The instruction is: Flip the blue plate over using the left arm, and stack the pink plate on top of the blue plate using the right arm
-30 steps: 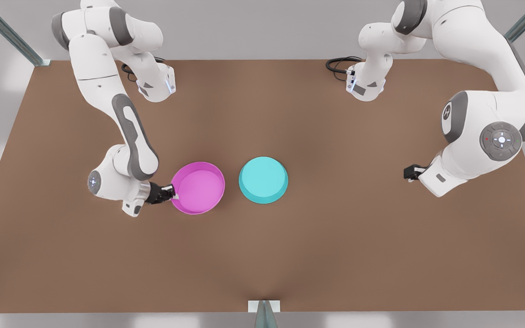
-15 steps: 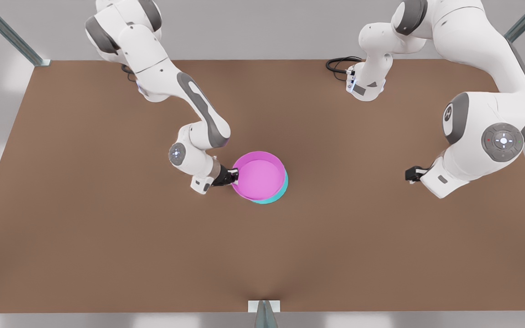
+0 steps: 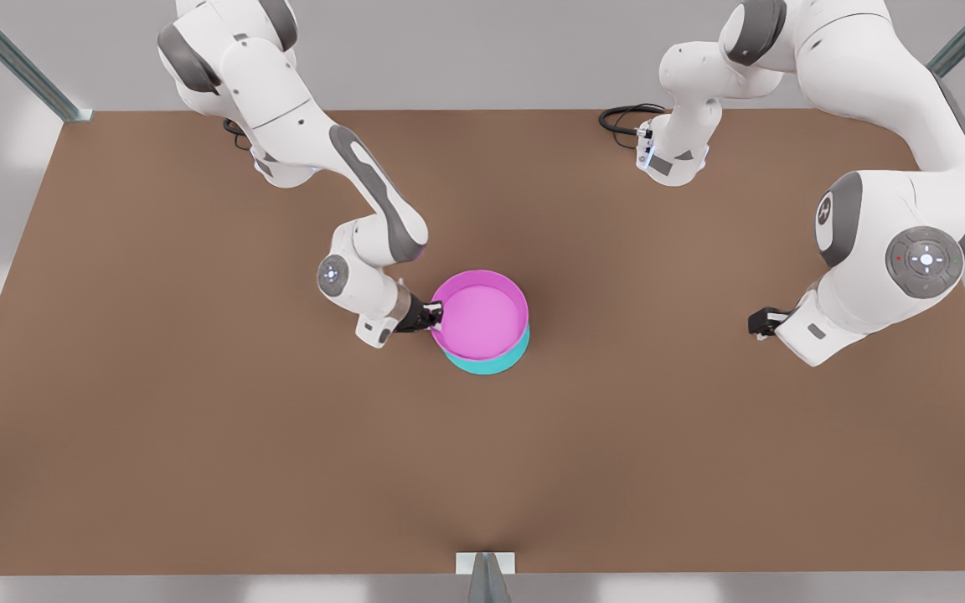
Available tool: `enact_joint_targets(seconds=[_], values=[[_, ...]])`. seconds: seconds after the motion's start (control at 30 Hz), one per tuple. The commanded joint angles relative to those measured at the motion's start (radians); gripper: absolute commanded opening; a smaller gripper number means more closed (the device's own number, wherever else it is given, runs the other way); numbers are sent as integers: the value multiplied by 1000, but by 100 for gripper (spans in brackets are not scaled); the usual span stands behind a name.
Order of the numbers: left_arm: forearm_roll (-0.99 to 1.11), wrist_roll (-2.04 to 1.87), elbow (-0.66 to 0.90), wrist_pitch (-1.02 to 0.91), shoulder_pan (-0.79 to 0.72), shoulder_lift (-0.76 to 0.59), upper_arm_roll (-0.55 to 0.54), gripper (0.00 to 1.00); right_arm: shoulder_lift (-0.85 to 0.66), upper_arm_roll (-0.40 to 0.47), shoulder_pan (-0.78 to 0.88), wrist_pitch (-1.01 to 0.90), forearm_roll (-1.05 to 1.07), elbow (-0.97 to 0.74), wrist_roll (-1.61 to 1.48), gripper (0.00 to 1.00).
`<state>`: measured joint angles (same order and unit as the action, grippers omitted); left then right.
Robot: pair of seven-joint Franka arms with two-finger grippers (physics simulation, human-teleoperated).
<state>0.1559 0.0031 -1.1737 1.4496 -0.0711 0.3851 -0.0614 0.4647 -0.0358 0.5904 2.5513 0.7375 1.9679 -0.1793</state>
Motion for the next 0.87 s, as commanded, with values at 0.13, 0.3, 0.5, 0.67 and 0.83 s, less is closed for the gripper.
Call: enact_joint_targets(seconds=[0.13,0.3,0.5,0.67,0.83], values=[[1,0,0,0,1,0,0,100,2,0,-1,0,-9,-3,12,100],[1,0,0,0,1,0,0,100,-6,0,-3,0,-9,-7,9,100],[-3,0,0,0,-1,-2,-2,100,-299,114,-210,-335,-291,-6,-26,100],[-3,0,0,-2,-4,-8,-3,100,-321,178,-537,-773,-797,-360,-16,100],[-1,0,0,0,-6,-6,-3,100,-328,146,-600,-964,-779,-480,73,100]])
